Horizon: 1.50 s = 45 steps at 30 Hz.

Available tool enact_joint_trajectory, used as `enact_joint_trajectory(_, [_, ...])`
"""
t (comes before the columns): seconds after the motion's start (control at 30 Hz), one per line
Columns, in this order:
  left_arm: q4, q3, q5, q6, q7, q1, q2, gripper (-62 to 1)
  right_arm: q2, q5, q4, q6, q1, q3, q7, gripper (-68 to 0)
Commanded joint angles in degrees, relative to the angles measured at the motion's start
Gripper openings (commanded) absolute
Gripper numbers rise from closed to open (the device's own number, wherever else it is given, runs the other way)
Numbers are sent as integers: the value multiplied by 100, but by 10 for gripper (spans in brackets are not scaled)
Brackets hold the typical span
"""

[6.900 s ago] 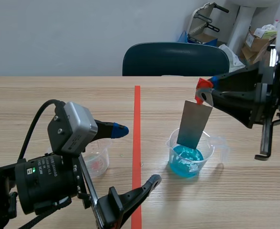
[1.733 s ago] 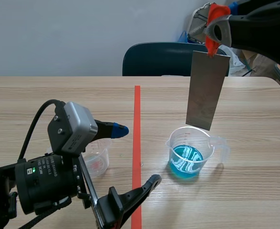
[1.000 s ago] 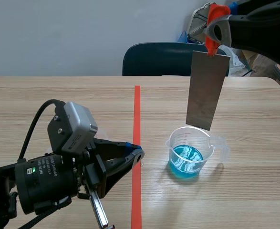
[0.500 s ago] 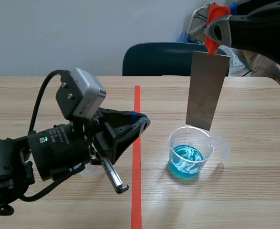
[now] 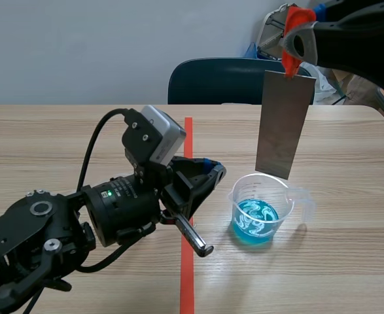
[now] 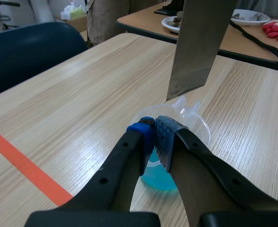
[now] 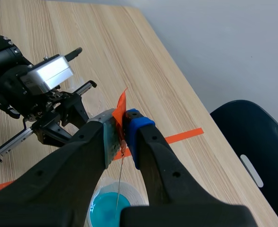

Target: Do the redox reaction experiment

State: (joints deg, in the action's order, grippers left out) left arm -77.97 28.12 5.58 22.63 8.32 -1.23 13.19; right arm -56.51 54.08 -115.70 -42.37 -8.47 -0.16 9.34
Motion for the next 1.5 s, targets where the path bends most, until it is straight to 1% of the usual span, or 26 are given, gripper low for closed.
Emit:
enact_joint_trajectory(0.0, [22,-15,55,-96,87,70,-129,-592,0,101,-57,-35,55,37,-63,-669])
enact_joint_trajectory(0.17, [240,-4,57,-216,90,197,-293,-592,0,101,-57,-35,55,37,-63,-669])
enact_joint_trajectory(0.53, [258,20,81,-348,118,273,-459,-592,2,101,-57,-35,55,37,-63,-669])
enact_joint_trajectory(1.1, [260,20,151,-345,61,299,-487,-592,2,101,-57,-35,55,37,-63,-669])
enact_joint_trajectory(1.23, [260,15,369,-339,-68,299,-487,-592,2,101,-57,-35,55,37,-63,-669])
enact_joint_trajectory(1.47, [260,15,361,-323,-68,302,-487,-592,2,101,-57,-35,55,37,-63,-669])
